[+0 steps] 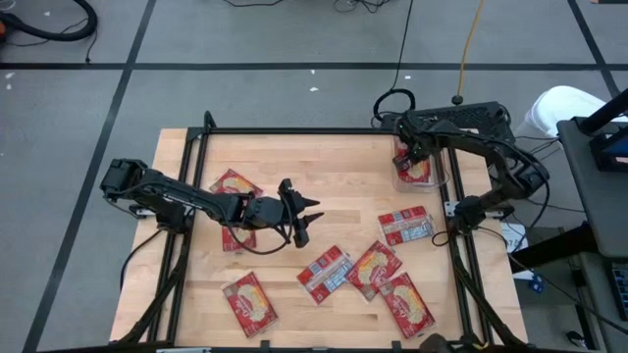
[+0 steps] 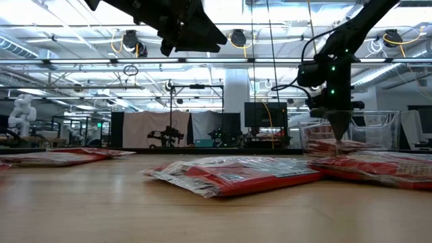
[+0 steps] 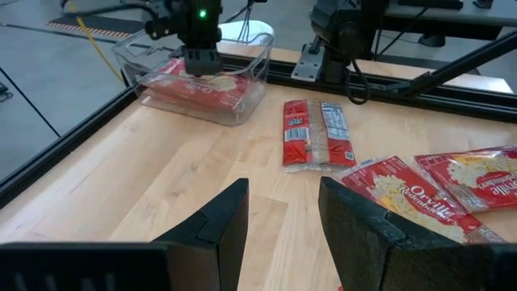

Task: Sort popcorn bags into baskets
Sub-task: Put the red popcorn bag into the transparent bin

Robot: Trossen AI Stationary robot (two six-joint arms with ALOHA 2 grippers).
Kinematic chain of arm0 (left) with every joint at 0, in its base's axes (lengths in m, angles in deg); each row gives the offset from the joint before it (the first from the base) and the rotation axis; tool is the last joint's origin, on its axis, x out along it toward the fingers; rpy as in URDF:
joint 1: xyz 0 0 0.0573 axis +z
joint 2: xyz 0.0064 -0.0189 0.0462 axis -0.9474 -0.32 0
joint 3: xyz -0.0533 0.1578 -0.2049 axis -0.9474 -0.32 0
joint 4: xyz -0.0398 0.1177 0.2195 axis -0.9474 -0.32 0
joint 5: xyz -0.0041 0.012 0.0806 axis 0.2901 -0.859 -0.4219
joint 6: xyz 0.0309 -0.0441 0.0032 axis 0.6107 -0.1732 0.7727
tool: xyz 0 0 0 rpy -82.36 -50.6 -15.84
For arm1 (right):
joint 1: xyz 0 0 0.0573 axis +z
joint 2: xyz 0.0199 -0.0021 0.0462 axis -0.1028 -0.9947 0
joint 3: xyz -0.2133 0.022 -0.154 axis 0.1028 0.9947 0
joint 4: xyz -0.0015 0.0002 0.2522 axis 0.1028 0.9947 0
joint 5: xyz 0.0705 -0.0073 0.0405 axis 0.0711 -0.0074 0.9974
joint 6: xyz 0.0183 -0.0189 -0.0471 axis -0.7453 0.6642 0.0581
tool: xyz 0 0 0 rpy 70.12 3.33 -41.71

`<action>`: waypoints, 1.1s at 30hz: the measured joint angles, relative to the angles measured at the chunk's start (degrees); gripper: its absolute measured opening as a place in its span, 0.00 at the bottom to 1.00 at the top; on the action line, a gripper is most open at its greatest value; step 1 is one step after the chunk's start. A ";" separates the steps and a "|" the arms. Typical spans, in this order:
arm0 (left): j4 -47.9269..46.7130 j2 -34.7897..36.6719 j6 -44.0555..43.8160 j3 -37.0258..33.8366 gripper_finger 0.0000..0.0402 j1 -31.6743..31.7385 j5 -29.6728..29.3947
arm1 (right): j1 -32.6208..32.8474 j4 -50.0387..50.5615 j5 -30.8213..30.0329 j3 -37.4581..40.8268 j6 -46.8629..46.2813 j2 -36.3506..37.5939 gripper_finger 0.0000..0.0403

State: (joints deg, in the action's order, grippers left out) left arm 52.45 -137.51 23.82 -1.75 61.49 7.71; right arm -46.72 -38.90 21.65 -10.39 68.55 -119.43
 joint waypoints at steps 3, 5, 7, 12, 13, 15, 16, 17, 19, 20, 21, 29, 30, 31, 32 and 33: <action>0.00 -0.02 0.78 0.00 0.39 0.00 0.00 | -0.57 -2.47 -2.54 -0.02 0.70 -1.20 0.00; 0.00 -0.02 0.91 0.00 0.39 0.00 0.00 | -1.22 -4.16 -2.64 -0.02 1.34 -1.68 0.00; 0.00 -0.02 0.97 0.00 0.39 0.00 0.00 | -1.75 -5.95 -2.68 -0.02 2.13 -1.95 0.00; -0.09 -0.02 1.17 0.00 0.39 0.00 0.00 | -3.03 -10.30 -4.23 -0.02 4.33 -2.24 0.00; -0.12 -0.02 1.17 0.00 0.39 0.00 0.00 | -3.23 -10.71 -4.10 -0.02 4.54 -2.07 0.00; -0.29 -0.02 1.17 0.00 0.39 -0.18 0.00 | -3.31 -10.26 -3.08 -0.02 4.48 -1.08 0.00; -0.49 -0.02 1.17 -0.01 0.39 -0.33 0.00 | -3.11 -9.91 -2.38 -0.02 4.23 -0.20 0.00; -0.69 -0.01 1.18 -0.01 0.39 -0.47 0.00 | -2.59 -9.43 -2.37 -0.02 3.31 0.99 0.00; -1.20 -0.02 1.14 -0.01 0.39 -0.84 0.00 | -1.08 -8.65 -2.29 -0.02 1.89 4.33 0.00; -1.42 -0.01 1.09 -0.02 0.39 -1.01 0.00 | 0.02 -8.28 -2.23 -0.02 1.32 6.48 0.00; -1.57 -0.02 1.09 -0.02 0.39 -1.20 0.02 | 1.41 -7.82 -2.24 -0.02 0.57 8.98 0.00; -2.96 0.00 -0.37 -0.02 0.39 -2.76 0.00 | 21.34 -8.81 5.30 4.05 -12.33 28.49 0.00; -3.73 0.00 -0.49 -0.02 0.39 -2.95 0.02 | 24.55 -9.88 5.47 5.44 -14.63 30.21 0.00; -4.43 0.00 -0.76 -0.02 0.39 -3.08 0.02 | 27.83 -11.48 5.35 7.09 -16.65 31.82 0.00; -5.05 0.00 -0.91 -0.02 0.39 -3.16 0.02 | 31.18 -14.00 5.10 8.92 -18.47 33.10 0.00; -5.72 0.00 -1.17 -0.02 0.39 -3.15 0.01 | 34.54 -17.29 4.84 11.01 -19.86 34.07 0.00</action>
State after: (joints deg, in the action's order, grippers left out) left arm 46.73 -137.51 22.65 -1.77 58.34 7.72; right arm -12.18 -56.19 26.49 0.63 48.68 -85.36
